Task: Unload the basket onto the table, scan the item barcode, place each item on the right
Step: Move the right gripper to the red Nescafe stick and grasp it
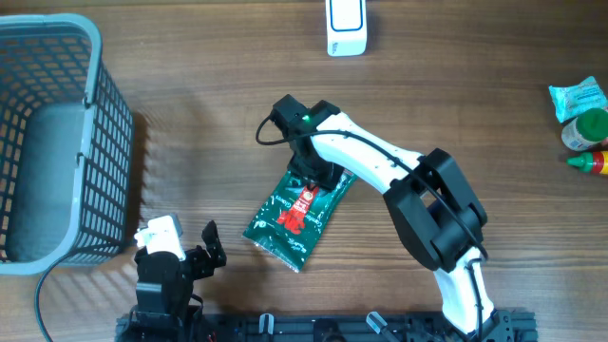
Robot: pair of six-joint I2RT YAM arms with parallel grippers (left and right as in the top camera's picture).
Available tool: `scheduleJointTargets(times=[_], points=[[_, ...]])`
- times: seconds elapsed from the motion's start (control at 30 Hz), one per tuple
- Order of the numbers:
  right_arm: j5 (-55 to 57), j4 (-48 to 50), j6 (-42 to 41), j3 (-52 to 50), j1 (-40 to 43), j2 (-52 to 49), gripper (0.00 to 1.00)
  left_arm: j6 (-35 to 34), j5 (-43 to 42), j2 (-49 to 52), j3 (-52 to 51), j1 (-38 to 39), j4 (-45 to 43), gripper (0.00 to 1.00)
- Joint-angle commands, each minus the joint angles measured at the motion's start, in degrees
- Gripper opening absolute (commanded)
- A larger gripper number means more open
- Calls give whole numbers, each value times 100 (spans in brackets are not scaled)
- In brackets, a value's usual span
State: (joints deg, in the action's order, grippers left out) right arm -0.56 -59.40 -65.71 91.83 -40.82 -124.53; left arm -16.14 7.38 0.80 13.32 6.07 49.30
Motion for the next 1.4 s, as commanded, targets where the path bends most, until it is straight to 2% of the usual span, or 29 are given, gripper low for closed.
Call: scheduleJointTargets(times=[0.0, 0.13, 0.27, 0.37, 0.53, 0.6, 0.63, 0.7, 0.73, 0.77, 0.8, 0.97, 1.0, 1.03, 1.07, 1.13, 1.2, 1.27, 1.3, 1.37], points=[[138, -92, -278, -24, 24, -238, 36, 74, -28, -42, -15, 31, -17, 100], [146, 2, -275, -24, 28, -238, 33, 74, -28, -42, -15, 31, -17, 100], [90, 2, 225, -24, 39, -236, 29, 74, -28, -42, -15, 31, -17, 100], [13, -66, 271, -24, 39, -236, 20, 74, -28, -42, -15, 31, -17, 100], [-37, 101, 282, 96, 66, -234, 20, 74, -28, -42, -15, 31, -17, 100], [-426, 306, 638, 96, 79, -234, 13, 74, -28, -42, -15, 31, -17, 100], [-699, 417, 870, 96, 87, -234, 22, 74, -28, -42, -15, 31, -17, 100], [-815, 457, 874, 96, 87, -234, 64, 74, -31, -42, -15, 31, -17, 100], [-815, 437, 907, 96, 90, -234, 68, 74, -28, -42, -15, 31, -17, 100], [-817, 426, 1259, 96, 90, -212, 89, 74, -28, -42, -15, 31, -17, 100], [-804, 378, 1587, 122, 90, -179, 100, 74, -28, -42, -15, 31, -17, 100], [-369, -1392, 1729, 1292, 92, 142, 100, 74, -28, -42, -15, 31, -17, 100], [-389, -1462, 1934, 1543, 92, 221, 100, 74, -28, -42, -15, 31, -17, 100], [-422, -1458, 1908, 1655, 92, 297, 93, 74, -28, -42, -15, 31, -17, 100], [-422, -1438, 1915, 1659, 92, 328, 93, 74, -28, -42, -15, 31, -17, 100], [-409, -1335, 1847, 1631, 94, 308, 87, 74, -31, -42, -15, 31, -17, 100], [-199, -1561, 852, 1611, 94, 223, 86, 74, -28, -42, -15, 31, -17, 100], [98, -1954, -160, 1611, 90, 61, 65, 74, -28, -42, -15, 31, -17, 100], [192, -2041, -566, 1611, 61, -94, 61, 74, -28, -42, -15, 31, -17, 100], [181, -2052, -772, 1611, 48, -330, 61, 74, -28, -42, -15, 31, -17, 100]])
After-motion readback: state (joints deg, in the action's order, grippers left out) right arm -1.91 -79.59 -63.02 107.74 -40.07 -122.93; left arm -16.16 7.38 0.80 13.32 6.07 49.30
